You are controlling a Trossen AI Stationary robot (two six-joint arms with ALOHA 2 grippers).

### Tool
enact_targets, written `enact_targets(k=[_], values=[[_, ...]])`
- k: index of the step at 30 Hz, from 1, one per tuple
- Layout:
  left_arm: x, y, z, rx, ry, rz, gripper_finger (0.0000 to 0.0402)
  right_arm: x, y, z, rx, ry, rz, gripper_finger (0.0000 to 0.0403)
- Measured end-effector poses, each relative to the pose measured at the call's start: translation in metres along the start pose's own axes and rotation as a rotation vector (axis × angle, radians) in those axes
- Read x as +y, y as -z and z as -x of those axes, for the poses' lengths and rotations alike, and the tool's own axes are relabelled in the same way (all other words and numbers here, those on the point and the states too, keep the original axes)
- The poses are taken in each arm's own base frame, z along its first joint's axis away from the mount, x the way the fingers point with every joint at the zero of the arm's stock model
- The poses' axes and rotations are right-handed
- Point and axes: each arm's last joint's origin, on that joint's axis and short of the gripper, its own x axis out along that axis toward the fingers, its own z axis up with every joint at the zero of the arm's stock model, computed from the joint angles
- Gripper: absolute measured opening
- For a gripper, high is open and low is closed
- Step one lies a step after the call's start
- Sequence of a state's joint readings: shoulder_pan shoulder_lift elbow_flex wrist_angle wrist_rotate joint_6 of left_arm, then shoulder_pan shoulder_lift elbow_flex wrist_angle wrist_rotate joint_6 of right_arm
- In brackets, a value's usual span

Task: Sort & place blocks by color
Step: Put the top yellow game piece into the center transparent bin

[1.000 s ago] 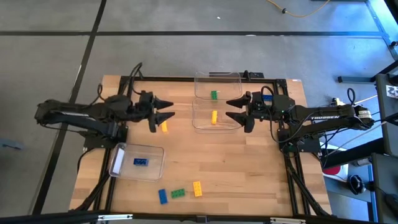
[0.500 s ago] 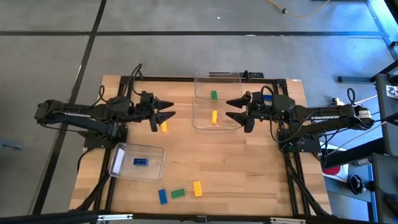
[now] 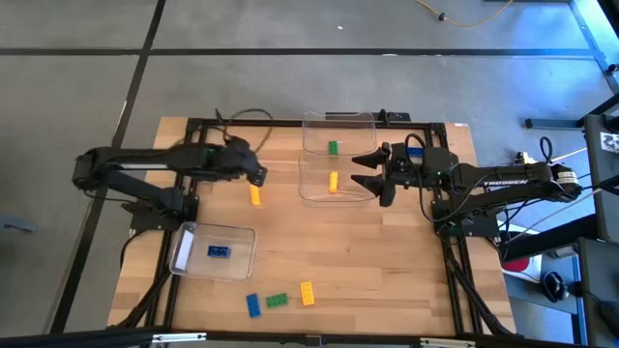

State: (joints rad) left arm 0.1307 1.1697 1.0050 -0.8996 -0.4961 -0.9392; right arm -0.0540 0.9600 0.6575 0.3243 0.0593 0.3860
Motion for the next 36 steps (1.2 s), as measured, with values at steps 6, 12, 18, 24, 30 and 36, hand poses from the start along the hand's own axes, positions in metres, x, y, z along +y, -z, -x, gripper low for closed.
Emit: enact_targets(k=[6,12,18,24,30,36], values=[[-0.015,0.024,-0.048,0.113,-0.158,0.130,0.0259,0.000,0.001,0.000,0.006,0.003,0.002,0.0316],[-0.027,0.047,-0.071,0.112,-0.261,0.187,0.0259,0.000,0.001,0.000,0.009,0.004,0.003,0.0316],[-0.025,0.070,-0.078,0.095,-0.295,0.288,0.0259,-0.001,0.002,0.000,0.020,0.008,0.004,0.0316],[-0.016,0.093,-0.093,0.126,-0.237,0.390,0.0259,-0.001,0.002,0.000,0.023,0.009,0.004,0.0316],[-0.007,0.106,-0.107,0.121,-0.184,0.446,0.0259,-0.001,0.002,0.000,0.023,0.009,0.004,0.0316],[0.006,0.113,-0.113,0.157,-0.217,0.353,0.0258,-0.001,0.002,0.000,0.022,0.009,0.004,0.0316]])
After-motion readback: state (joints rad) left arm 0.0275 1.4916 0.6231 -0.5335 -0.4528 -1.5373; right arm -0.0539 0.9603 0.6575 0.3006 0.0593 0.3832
